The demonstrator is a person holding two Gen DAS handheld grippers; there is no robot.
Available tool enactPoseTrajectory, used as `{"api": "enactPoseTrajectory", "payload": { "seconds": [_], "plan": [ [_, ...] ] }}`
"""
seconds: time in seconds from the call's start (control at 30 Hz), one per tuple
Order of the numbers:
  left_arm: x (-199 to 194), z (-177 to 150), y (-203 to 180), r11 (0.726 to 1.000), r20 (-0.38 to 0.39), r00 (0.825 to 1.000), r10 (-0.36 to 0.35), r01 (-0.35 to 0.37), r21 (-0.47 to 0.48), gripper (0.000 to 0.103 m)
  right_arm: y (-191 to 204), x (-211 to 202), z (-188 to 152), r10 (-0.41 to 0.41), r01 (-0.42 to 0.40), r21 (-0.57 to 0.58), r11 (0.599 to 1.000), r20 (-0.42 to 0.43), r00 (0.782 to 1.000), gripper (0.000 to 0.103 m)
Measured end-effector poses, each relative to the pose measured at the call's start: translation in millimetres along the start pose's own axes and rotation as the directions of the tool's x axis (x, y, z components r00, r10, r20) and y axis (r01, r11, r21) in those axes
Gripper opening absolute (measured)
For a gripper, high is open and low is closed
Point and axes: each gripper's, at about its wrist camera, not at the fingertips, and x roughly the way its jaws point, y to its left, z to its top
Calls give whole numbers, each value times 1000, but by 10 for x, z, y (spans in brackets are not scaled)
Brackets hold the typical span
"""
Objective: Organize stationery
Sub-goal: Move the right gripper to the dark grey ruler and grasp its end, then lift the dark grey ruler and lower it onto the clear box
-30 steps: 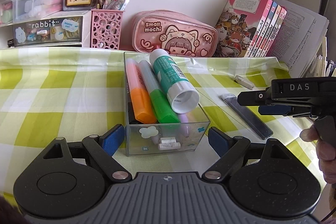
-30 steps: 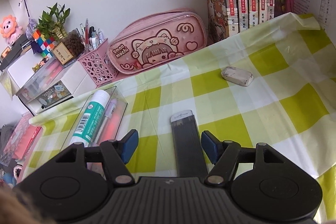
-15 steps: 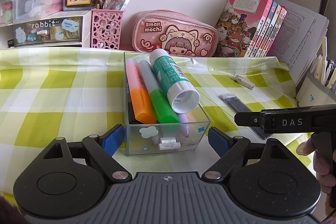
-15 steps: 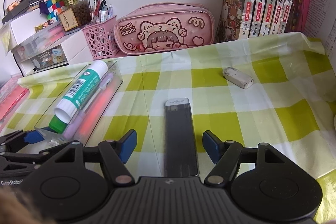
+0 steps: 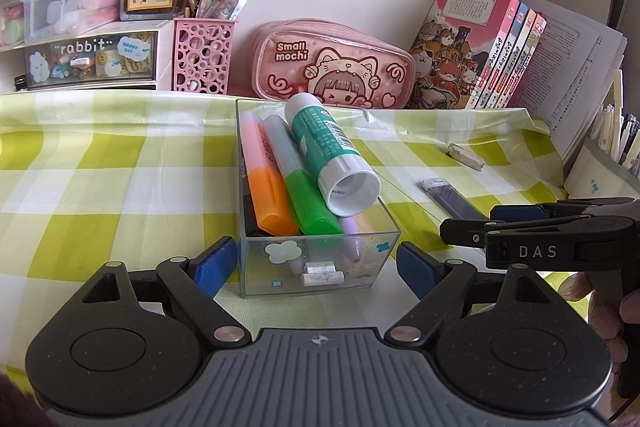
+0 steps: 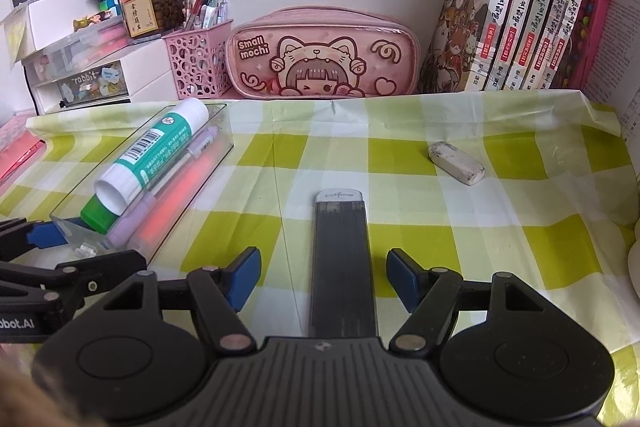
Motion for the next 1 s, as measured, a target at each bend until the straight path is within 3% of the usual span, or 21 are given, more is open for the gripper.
{"api": "enactPoseTrajectory", "payload": {
  "seconds": [0.2,0.47,1.0],
  "plan": [
    [1,-1,1,1000,0,1000,0,0,0,84,1,-4,12,-17,17,-8,1000,15,1000,64],
    [0,0,-1,1000,0,1000,0,0,0,84,-63,-21,23,5,-6,61,998,22,1000,63],
    [1,0,1,1000,0,1000,0,0,0,84,-89,-301,210,41,-56,109,993,128,991,63]
  ]
}}
